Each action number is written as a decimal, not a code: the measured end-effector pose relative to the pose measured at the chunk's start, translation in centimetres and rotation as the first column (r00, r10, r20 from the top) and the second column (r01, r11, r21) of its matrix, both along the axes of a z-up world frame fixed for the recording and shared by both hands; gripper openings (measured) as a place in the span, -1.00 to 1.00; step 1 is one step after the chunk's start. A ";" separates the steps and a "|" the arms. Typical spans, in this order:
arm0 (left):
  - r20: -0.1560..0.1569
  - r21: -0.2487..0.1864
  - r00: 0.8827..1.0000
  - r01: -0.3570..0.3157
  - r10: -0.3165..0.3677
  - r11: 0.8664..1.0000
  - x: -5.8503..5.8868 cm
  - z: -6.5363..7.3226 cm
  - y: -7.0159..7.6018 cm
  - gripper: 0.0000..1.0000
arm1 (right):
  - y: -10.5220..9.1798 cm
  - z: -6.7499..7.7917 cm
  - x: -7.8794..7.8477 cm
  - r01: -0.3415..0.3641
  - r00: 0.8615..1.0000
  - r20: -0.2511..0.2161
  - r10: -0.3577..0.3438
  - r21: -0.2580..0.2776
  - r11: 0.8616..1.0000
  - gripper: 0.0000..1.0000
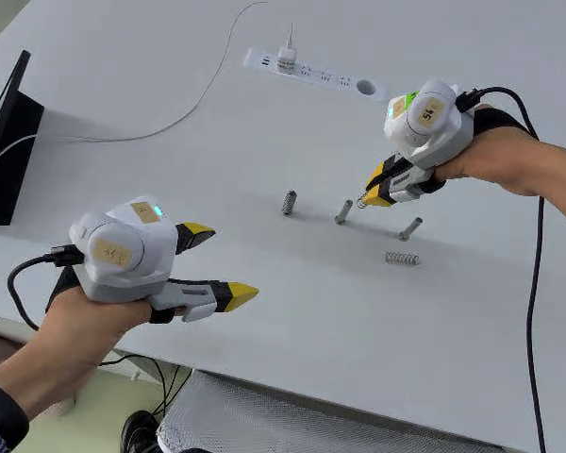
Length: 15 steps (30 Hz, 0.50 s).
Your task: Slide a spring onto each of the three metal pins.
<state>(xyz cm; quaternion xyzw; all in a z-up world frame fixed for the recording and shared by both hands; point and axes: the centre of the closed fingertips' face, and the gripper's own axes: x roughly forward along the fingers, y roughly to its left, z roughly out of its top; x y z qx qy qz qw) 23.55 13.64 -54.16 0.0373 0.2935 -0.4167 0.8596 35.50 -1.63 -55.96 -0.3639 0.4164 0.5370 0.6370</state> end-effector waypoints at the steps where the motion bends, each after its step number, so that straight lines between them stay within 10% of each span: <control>1: 0.000 0.000 1.000 -0.003 0.003 1.000 0.0 0.0 0.1 0.23 | 0.1 -0.1 0.1 -0.001 1.000 0.002 0.001 -0.001 1.000 -0.76; 15: -0.019 -0.011 1.000 -0.023 0.023 1.000 -0.4 -0.2 0.4 0.19 | 0.8 -1.3 1.2 -0.030 0.999 -0.015 0.030 -0.013 0.999 -0.76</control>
